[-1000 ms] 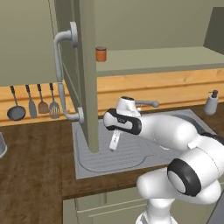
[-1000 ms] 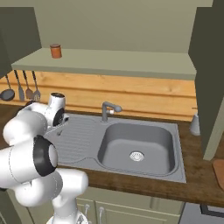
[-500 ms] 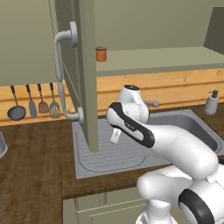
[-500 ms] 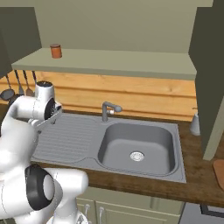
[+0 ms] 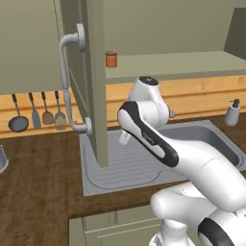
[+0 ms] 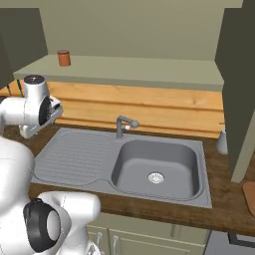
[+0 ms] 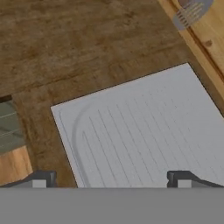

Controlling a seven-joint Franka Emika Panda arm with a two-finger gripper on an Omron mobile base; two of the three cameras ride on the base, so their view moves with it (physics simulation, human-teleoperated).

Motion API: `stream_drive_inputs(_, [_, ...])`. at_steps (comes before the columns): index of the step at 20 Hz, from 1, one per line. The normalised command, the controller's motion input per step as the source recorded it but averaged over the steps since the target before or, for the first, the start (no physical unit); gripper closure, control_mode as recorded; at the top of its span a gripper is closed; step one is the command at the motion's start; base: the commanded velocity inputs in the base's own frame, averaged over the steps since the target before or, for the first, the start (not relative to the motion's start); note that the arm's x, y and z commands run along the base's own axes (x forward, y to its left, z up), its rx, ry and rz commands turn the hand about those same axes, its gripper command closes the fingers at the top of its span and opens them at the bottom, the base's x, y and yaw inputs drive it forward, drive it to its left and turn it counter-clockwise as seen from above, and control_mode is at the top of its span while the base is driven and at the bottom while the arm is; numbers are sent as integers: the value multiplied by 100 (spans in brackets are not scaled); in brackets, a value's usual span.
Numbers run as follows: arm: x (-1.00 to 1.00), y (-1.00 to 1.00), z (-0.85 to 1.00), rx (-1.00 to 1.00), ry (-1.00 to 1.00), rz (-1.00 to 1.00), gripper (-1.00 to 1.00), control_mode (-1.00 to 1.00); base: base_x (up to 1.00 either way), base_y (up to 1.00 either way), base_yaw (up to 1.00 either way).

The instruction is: From the different types of pastries on the counter, select a croissant and place it on the cutting board. Then retrieve a jar of jam from the cabinet and place it alongside the croissant on the cutting board.

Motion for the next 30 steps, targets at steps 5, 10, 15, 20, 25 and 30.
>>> stream_drive_inputs(5, [-21,4,81,0,-15,-11,-100,-100,0,0,0])
stream_drive_inputs(10, [-14,0,65,0,-16,-19,-100,-100,0,0,0])
stream_drive_inputs(15, [-13,-9,46,0,-26,-42,-100,-100,0,0,0])
stream_drive_inputs(20, [-13,-25,55,6,-26,-44,-100,-100,0,0,0])
stream_drive_inputs(25, [0,-72,55,20,-6,-19,-100,-100,0,0,0])
stream_drive_inputs(30, [0,-64,48,33,1,3,-100,-100,0,0,0])
